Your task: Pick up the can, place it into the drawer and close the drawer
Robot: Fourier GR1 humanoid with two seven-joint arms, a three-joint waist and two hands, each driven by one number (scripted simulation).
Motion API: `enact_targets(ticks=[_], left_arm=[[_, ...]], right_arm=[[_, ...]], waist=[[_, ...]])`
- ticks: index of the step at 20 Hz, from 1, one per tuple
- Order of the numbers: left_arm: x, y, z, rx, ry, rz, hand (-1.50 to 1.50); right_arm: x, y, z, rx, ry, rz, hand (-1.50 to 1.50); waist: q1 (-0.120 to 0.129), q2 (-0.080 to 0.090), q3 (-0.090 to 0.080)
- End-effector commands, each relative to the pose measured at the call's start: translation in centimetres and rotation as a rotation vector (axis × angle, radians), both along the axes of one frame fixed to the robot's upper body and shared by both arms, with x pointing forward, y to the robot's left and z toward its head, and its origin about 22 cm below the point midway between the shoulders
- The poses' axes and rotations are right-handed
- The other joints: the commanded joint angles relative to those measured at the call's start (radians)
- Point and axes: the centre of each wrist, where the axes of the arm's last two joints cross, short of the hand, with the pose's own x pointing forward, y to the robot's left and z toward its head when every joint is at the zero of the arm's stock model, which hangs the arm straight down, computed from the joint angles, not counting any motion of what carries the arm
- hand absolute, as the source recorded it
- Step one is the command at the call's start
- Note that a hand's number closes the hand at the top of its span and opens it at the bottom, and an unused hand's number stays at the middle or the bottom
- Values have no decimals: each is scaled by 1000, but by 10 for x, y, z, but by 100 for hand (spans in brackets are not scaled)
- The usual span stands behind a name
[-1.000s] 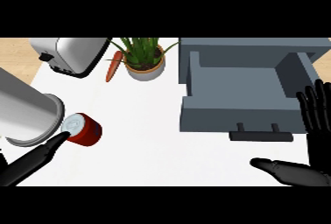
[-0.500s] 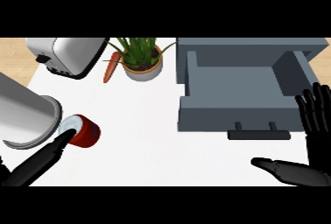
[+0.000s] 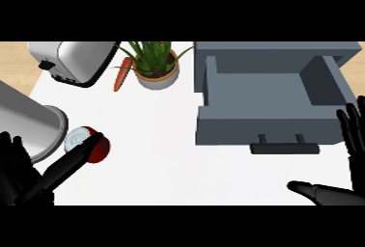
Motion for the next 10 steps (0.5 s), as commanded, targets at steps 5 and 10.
enact_targets(ticks=[5, 10], left_arm=[[15, 3, -48, -38, 55, 26, -150], [7, -9, -66, -44, 90, 30, -150]], right_arm=[[0, -26, -1, -11, -15, -20, -150], [-18, -16, 9, -12, -28, -8, -150]], waist=[[-1, 0, 0], [0, 0, 0]])
